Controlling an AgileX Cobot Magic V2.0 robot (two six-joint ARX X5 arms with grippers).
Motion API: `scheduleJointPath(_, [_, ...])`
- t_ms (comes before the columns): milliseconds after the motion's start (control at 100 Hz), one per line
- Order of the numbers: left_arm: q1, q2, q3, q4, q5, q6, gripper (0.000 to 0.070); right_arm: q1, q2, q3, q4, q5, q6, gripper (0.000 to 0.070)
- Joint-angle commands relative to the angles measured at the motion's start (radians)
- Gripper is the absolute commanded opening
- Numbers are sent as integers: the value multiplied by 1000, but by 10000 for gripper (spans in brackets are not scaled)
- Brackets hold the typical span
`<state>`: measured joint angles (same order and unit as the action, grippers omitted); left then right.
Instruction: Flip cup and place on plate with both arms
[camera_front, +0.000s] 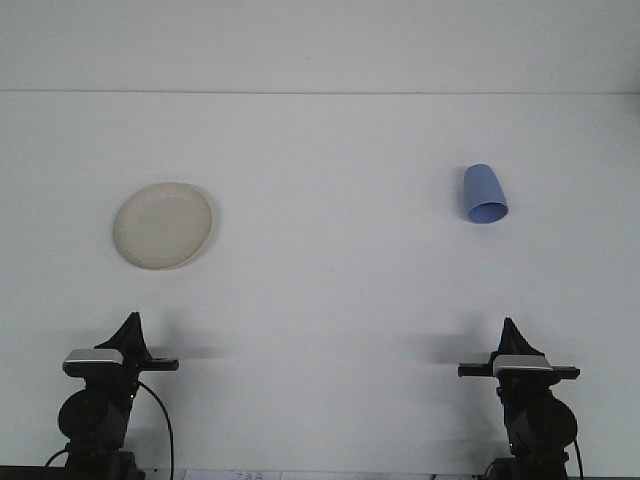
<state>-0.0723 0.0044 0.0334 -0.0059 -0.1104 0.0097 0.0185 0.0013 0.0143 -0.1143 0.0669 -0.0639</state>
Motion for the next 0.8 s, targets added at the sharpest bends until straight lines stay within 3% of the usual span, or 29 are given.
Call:
scheduleJointPath(0, [1,-2,-19,14,-5,1,15,-1,0,-2,13,2,-8,7])
scheduleJointPath(430, [1,-2,-19,14,-5,-25,15,-1,0,-2,9,0,21,7])
scheduleJointPath(520, [1,-2,-19,14,-5,-26,15,-1,0,-2,2,-2,97,7])
scheduleJointPath(620, [1,-2,-19,14,-5,-25,15,-1,0,-2,-1,-61,275,7])
scheduleJointPath(790, [1,-2,-19,14,-5,-25,15,-1,0,-2,14,-91,359,6])
